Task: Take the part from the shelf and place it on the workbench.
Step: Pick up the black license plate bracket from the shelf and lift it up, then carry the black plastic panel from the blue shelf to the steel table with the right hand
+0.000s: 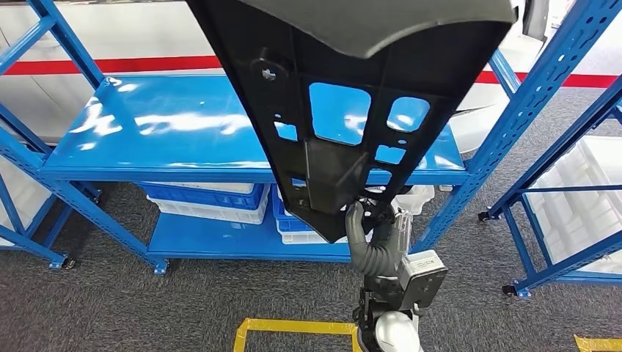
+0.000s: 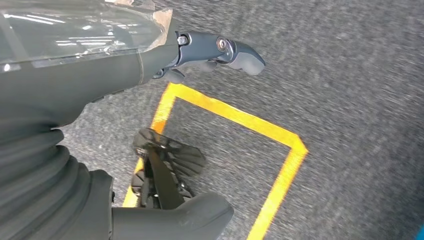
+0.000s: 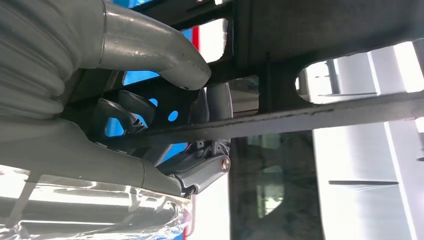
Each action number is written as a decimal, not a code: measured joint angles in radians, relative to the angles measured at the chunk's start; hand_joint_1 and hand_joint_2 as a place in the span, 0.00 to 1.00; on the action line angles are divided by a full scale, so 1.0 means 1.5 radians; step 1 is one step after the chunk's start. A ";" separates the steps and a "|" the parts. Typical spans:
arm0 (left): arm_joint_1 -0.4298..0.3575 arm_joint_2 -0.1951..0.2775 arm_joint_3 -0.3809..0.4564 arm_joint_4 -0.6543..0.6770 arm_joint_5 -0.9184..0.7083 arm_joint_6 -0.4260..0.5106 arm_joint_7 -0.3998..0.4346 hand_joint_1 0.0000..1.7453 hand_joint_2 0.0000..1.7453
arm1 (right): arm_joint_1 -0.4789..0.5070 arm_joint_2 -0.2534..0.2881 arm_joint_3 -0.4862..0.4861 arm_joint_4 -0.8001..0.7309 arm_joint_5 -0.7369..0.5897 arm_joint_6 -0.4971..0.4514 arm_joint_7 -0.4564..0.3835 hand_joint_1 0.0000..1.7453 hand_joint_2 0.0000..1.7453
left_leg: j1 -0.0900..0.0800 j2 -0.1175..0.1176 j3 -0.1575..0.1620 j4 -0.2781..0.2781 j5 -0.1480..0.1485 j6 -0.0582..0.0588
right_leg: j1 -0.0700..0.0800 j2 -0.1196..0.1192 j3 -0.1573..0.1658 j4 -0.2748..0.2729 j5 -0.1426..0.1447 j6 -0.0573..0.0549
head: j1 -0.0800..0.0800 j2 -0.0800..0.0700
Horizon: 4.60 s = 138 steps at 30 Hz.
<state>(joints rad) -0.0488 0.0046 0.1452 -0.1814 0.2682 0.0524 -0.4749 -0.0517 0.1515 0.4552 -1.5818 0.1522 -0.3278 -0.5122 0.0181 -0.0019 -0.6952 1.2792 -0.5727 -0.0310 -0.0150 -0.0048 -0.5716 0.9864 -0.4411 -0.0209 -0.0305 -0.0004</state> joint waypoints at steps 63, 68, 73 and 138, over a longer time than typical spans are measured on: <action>-0.053 -0.072 -0.001 -0.014 0.000 0.056 0.005 0.00 1.00 | 0.008 0.038 -0.131 -0.010 0.059 0.054 0.042 1.00 1.00 | 0.004 0.002 0.033 -0.066 0.064 0.003 | 0.000 0.000 0.015 -0.015 -0.002 0.008 | 0.002 0.000; -0.061 -0.070 -0.007 -0.018 -0.008 0.048 0.009 0.00 1.00 | 0.006 0.027 -0.139 -0.017 0.053 0.047 0.039 1.00 1.00 | -0.003 -0.004 0.113 -0.192 0.064 0.015 | 0.001 -0.001 -0.007 -0.004 0.015 0.031 | 0.003 0.000; -0.069 -0.069 -0.009 -0.020 -0.010 0.047 0.011 0.00 1.00 | 0.005 0.016 -0.148 -0.018 0.051 0.046 0.038 1.00 1.00 | -0.002 0.004 0.089 -0.203 0.094 0.048 | 0.002 0.001 -0.053 0.105 -0.066 0.027 | 0.009 0.000; -0.058 -0.063 -0.014 -0.025 -0.005 0.037 -0.023 0.00 1.00 | -0.069 -0.029 -0.165 0.080 -0.017 0.038 -0.006 1.00 1.00 | -0.021 0.000 0.076 -0.188 0.097 0.037 | 0.013 0.002 0.030 0.003 -0.025 0.007 | 0.002 0.000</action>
<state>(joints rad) -0.1357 -0.0905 0.1236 -0.2193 0.2602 0.1077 -0.5098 -0.1547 0.1085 0.2075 -1.4611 0.1263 -0.2705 -0.5213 -0.0134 -0.0017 -0.5819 0.9972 -0.4265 0.0250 0.0042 -0.0020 -0.5263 0.9906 -0.4786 -0.0101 -0.0280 -0.0004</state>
